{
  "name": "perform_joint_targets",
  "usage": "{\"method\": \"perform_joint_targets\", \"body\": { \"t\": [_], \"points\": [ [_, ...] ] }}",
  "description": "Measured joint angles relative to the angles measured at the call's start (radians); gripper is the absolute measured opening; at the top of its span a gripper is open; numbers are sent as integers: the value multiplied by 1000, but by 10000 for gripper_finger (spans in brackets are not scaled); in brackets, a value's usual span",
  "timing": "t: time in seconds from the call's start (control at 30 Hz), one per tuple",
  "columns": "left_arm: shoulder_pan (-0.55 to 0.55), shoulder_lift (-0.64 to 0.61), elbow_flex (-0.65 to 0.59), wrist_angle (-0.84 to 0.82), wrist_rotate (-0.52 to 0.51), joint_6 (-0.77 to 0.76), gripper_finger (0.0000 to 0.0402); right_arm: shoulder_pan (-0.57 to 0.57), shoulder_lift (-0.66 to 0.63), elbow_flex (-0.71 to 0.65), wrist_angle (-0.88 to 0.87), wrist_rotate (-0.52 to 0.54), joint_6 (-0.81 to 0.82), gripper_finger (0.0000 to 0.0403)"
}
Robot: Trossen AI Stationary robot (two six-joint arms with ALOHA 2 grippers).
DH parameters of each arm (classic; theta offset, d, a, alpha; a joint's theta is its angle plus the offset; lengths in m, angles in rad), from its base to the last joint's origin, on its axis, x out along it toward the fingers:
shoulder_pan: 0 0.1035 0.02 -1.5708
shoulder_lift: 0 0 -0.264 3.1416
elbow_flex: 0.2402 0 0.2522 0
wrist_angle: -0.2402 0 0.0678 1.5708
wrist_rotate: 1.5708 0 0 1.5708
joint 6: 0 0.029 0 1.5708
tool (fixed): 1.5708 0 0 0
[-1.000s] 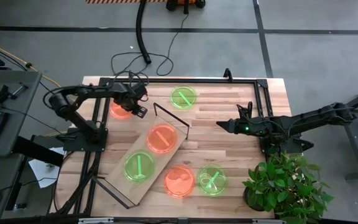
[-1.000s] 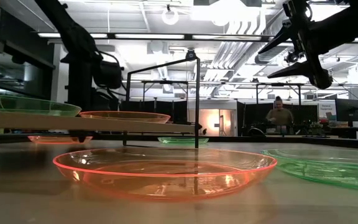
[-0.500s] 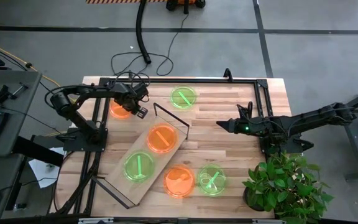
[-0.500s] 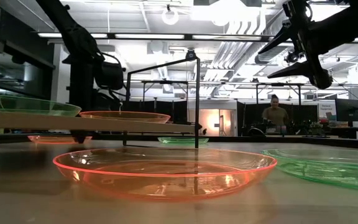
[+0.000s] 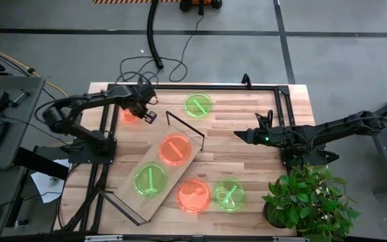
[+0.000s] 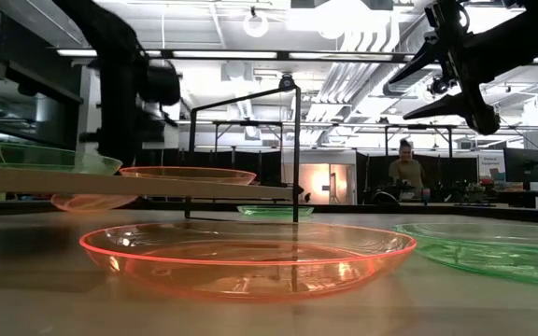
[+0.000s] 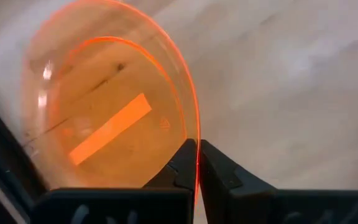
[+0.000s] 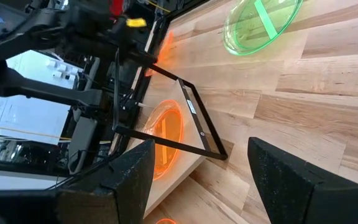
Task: Place and stack plates onto a shelf
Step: Stack the top orange plate on top of the other orange plate on the shelf
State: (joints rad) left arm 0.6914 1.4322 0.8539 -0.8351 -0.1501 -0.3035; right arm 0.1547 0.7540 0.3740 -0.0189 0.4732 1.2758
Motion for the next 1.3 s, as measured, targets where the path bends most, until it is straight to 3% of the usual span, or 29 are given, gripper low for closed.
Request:
{"method": "perform_joint_targets", "body": {
  "t": [0.3,0.47,0.57,0.7,0.87,0.97,1.07,1.3],
  "points": [
    [-8,-248,163,-212,15,26,0,0,0,0,0,0,0,240],
    [-91,-375,256,-315,46,27,0,0,0,0,-1,0,0,240],
    [-199,-426,293,-359,137,6,0,0,0,0,-1,0,0,240],
    [-435,-467,334,-385,239,-80,0,0,0,0,-1,-8,0,240],
    [-786,-460,373,-370,243,-171,0,0,0,0,-1,-30,0,240],
    [-975,-417,373,-317,185,-130,0,0,0,0,-2,-32,0,240],
    [-1107,-338,373,-269,60,22,0,0,0,0,-2,-32,0,240],
    [-1180,-77,373,-223,-287,331,0,0,0,0,-9,-32,0,240]
  ]
}}
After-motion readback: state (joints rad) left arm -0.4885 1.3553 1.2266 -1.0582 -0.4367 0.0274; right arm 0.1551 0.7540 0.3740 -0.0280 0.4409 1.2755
